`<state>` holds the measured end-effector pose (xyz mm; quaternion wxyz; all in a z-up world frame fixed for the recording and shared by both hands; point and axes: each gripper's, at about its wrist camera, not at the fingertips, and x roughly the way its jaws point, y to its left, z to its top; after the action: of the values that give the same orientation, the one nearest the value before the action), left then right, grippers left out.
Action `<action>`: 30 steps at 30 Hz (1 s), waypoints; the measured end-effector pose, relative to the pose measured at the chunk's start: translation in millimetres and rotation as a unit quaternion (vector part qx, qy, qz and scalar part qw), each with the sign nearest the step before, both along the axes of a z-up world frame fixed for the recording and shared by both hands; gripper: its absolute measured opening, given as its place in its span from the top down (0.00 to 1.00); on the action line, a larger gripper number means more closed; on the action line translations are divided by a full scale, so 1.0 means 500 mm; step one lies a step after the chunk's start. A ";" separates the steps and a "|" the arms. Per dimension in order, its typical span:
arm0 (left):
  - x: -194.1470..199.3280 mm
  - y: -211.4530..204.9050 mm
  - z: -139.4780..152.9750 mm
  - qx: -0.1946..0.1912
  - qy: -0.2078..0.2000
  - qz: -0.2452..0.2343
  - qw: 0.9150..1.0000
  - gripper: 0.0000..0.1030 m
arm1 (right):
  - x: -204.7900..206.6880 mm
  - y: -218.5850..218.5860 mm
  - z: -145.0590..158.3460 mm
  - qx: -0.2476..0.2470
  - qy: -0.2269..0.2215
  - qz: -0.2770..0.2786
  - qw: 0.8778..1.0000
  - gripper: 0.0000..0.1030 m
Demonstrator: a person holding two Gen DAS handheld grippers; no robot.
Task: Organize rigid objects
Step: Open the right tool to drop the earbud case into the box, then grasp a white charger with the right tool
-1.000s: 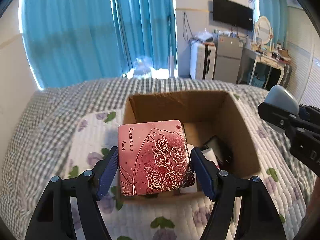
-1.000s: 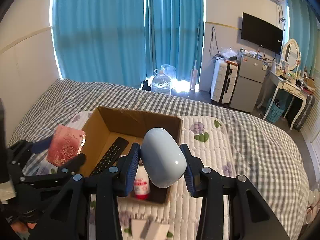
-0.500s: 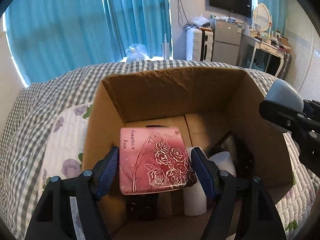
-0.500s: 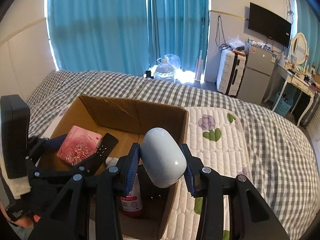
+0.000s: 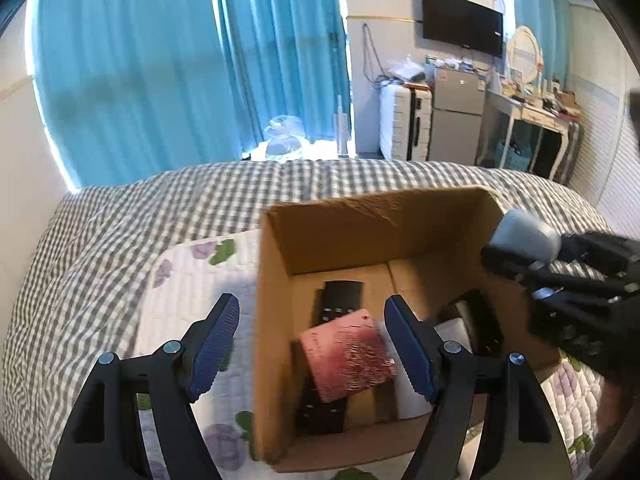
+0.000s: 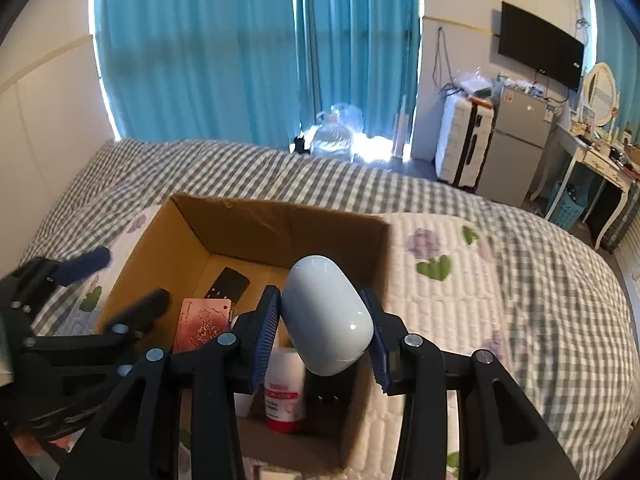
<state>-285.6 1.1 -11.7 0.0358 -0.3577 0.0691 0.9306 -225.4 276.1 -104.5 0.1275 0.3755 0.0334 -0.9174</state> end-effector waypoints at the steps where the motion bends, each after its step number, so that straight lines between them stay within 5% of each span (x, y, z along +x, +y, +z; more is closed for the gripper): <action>1: -0.001 -0.006 0.000 0.000 0.002 0.003 1.000 0.25 | -0.014 -0.012 -0.012 0.000 -0.011 0.006 1.000 0.61; 5: -0.005 -0.027 -0.004 0.000 0.015 0.009 1.000 0.25 | -0.068 -0.051 -0.076 -0.011 -0.064 0.016 0.998 0.60; 12: 0.000 -0.054 -0.023 0.015 0.009 0.012 1.000 0.25 | -0.084 -0.080 -0.101 0.029 -0.063 0.014 0.998 0.53; 15: 0.028 -0.059 -0.005 0.019 0.014 0.017 1.000 0.25 | -0.061 -0.068 -0.074 0.034 -0.040 0.000 0.999 0.31; 30: 0.292 -0.076 0.185 0.015 0.075 0.021 0.997 0.16 | 0.211 0.011 0.180 0.064 0.014 -0.038 0.997 0.09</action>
<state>-139.7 -36.8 80.5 0.0166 -0.2879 0.0499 0.9562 -120.1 281.6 -14.4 0.0680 0.3714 0.0795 -0.9226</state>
